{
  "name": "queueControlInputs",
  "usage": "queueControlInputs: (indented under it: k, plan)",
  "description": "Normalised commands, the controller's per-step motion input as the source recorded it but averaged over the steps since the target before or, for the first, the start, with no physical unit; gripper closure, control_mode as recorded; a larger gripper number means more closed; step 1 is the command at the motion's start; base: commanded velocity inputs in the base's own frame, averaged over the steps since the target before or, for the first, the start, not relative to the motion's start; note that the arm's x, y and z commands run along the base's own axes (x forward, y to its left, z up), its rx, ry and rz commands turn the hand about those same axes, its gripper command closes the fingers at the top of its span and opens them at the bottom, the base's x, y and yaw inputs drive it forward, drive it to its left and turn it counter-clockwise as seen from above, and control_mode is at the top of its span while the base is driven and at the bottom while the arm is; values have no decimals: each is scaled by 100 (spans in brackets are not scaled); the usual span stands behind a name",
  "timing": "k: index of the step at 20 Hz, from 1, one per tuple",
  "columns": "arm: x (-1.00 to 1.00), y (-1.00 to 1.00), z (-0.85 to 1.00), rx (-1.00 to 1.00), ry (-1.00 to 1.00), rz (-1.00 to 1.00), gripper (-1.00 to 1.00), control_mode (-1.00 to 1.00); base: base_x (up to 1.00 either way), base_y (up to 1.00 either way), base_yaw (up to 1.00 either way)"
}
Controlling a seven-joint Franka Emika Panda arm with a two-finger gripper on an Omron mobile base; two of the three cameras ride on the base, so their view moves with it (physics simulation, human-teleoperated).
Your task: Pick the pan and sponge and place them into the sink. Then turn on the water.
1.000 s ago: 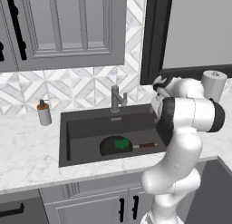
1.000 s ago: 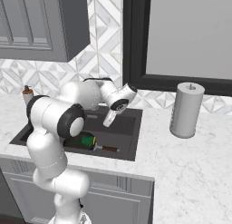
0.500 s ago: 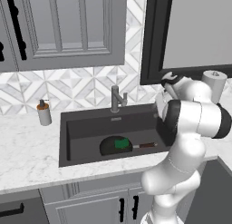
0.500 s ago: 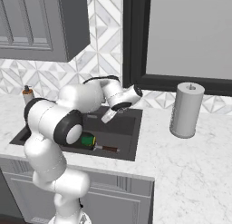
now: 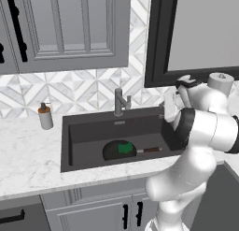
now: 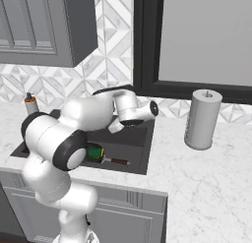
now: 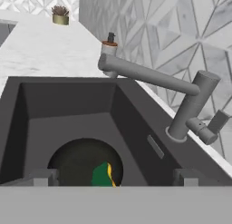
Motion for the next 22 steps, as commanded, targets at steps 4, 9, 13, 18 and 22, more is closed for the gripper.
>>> queueControlInputs:
  k: [4,9,13,18,22]
  plan:
    - [-25,8,29,0,-12,-1,-100,-100,0,0,0]
    - [-37,17,6,0,-3,0,-100,-100,0,0,0]
    - [-24,21,7,0,0,0,-100,-100,0,0,0]
    - [0,23,8,0,-9,-3,-100,-100,0,0,0]
    - [20,6,6,3,-4,-7,-100,-100,0,0,0]
